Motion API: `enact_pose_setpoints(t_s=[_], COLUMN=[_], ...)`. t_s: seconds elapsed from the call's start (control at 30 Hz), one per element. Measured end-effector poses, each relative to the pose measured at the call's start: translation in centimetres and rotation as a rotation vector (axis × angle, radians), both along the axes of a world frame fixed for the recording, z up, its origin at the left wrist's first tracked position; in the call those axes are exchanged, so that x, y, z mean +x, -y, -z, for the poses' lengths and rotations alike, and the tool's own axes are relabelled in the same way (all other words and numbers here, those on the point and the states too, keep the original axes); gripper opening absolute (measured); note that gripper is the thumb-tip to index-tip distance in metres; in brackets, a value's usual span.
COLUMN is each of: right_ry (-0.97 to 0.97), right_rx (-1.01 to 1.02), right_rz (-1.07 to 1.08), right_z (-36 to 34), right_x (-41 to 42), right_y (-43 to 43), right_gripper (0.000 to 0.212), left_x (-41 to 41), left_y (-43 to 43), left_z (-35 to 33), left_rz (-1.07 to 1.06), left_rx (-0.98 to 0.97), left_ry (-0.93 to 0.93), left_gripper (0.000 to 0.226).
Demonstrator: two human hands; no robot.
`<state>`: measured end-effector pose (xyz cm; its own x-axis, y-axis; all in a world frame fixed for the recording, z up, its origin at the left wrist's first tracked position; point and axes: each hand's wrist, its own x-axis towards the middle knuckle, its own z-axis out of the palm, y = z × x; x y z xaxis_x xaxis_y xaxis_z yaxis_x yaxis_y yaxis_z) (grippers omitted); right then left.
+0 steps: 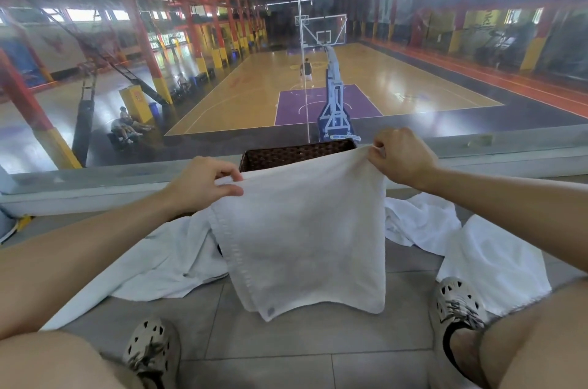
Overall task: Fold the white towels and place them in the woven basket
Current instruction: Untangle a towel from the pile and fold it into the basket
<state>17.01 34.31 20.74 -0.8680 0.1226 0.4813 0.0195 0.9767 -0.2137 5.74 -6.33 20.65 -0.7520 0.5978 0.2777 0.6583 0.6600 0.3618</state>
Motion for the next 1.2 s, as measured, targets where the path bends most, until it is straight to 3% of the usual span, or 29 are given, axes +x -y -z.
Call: enact_pose_setpoints(t_s=[0.1,0.23,0.4,0.47,0.57,0.67,0.83,0.97,1.1,1.2], right_ry=[0.074,0.302,0.583,0.557,0.445,0.516,0.494,0.506,0.402,0.242], right_rx=[0.039,0.156,0.225,0.170,-0.024,-0.021,-0.130,-0.074,0.066,0.175], right_rz=[0.037,0.121,0.127,0.054,-0.087,-0.188,-0.271,-0.229,-0.050,-0.019], right_z=[0.5,1.3,2.4,3.0,3.8,5.1,6.9,5.5,3.0,0.6], right_x=[-0.4,-0.5,0.1,0.1,0.6,1.6,1.8,1.4,-0.1,-0.2], right_y=[-0.9,-1.3,0.7,2.2,6.1,10.2,14.3,14.6,11.4,9.8], right_gripper=[0.045,0.041,0.030,0.049,0.105,0.125,0.096,0.022,0.008,0.014], left_x=[0.2,0.8,1.3,1.6,2.3,3.2,3.8,3.6,2.3,1.7], left_y=[-0.2,-0.9,-1.8,-2.5,-3.8,-4.9,-4.6,-3.6,-1.4,-0.9], left_z=[0.7,0.3,-0.6,-0.9,-1.6,-2.2,-3.5,-3.9,-3.6,-3.5], left_rz=[-0.043,-0.097,-0.041,-0.005,0.074,0.140,0.126,0.111,0.027,0.015], left_rx=[0.033,0.176,0.215,0.204,0.202,0.217,0.273,0.265,0.122,0.000], left_ry=[-0.014,-0.102,-0.114,-0.113,-0.105,-0.117,-0.139,-0.171,-0.158,-0.207], left_gripper=[0.010,0.018,0.019,0.018,0.019,0.019,0.019,0.017,0.031,0.019])
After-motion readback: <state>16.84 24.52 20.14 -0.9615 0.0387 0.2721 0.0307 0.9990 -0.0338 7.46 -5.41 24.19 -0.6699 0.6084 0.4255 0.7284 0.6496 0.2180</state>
